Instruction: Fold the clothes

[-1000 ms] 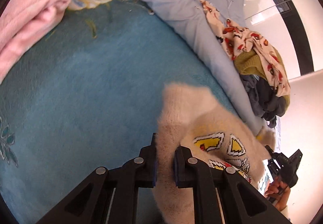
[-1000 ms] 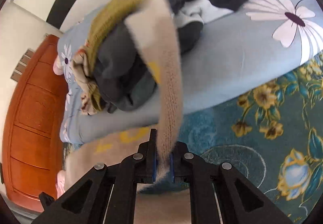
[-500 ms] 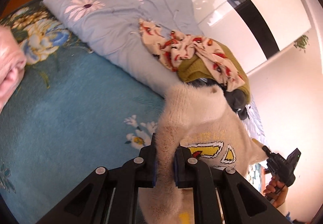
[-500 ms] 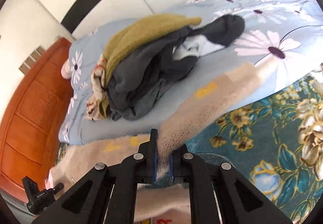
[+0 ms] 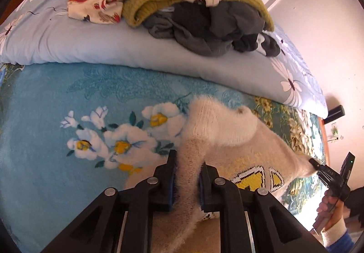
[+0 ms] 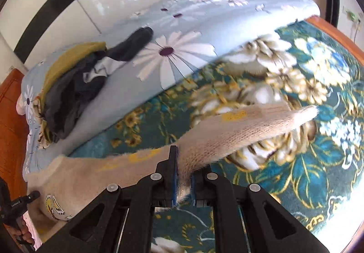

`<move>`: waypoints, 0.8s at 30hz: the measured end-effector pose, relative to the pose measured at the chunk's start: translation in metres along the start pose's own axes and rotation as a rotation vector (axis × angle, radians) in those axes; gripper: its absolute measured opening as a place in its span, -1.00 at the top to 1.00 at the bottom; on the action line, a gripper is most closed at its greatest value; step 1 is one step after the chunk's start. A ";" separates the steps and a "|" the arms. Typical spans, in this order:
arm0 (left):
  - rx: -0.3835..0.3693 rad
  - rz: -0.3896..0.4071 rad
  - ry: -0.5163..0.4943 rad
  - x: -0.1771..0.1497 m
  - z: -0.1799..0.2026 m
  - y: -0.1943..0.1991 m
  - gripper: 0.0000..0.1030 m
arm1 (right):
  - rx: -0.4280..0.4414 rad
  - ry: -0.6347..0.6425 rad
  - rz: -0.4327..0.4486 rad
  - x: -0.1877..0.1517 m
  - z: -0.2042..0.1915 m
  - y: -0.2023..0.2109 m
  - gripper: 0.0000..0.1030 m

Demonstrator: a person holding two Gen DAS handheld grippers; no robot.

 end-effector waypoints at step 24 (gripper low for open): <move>0.043 -0.017 -0.013 -0.031 -0.030 0.033 -0.22 | 0.333 0.322 -0.304 -0.016 -0.130 -0.017 0.06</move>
Point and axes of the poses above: each gripper's, at about its wrist camera, not at the fingertips, and y roughly against the way its jaws point, z to its right, x to its top, the point moved 7 cm from there along -y, roughly the way its jaws point, and after that the axes turned 12 degrees about x, right-handed, at the moved point
